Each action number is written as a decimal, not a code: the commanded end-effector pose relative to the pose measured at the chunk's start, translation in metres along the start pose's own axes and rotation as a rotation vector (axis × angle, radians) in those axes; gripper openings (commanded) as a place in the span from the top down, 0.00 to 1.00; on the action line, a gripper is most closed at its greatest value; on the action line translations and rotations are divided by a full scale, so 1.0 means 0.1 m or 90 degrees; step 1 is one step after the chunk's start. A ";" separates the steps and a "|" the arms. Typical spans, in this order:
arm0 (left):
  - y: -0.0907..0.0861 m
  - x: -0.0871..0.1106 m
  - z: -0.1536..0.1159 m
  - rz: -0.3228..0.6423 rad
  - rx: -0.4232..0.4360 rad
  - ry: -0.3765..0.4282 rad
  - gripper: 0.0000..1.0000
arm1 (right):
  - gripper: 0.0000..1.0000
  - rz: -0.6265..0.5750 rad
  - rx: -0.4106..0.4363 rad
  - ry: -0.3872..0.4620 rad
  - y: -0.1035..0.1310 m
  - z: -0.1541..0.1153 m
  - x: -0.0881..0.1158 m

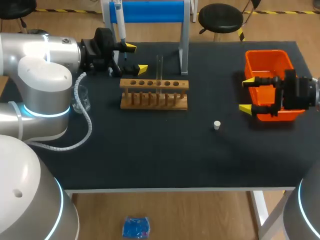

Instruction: Invert the test tube, pick up the pipette, mount the tip to pipette, aspirate from beaker and dispense into the tube, eject the tip, return the pipette, and cap with the stopper.

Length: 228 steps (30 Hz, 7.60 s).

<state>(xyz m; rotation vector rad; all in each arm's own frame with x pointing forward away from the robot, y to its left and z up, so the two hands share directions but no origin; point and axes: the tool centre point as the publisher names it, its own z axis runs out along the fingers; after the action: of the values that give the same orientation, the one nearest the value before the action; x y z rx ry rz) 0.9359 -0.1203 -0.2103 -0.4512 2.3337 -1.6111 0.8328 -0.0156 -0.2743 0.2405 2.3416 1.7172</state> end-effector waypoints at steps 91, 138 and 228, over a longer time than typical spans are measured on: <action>0.01 0.00 0.00 0.000 0.002 0.000 0.00 | 0.48 0.052 0.119 -0.042 -1.33 1.00 0.09; 0.01 0.00 0.00 0.000 0.002 0.000 0.00 | 1.00 0.037 0.108 -0.064 -0.72 0.77 0.04; 0.01 0.00 0.00 0.000 0.002 0.000 0.00 | 1.00 -0.018 0.132 0.015 1.40 2.24 -0.69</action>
<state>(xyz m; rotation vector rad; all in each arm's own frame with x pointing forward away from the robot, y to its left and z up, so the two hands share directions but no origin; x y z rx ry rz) 0.9359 -0.1205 -0.2102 -0.4515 2.3338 -1.6109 0.9520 0.1951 -0.1900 0.2185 2.5228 1.4798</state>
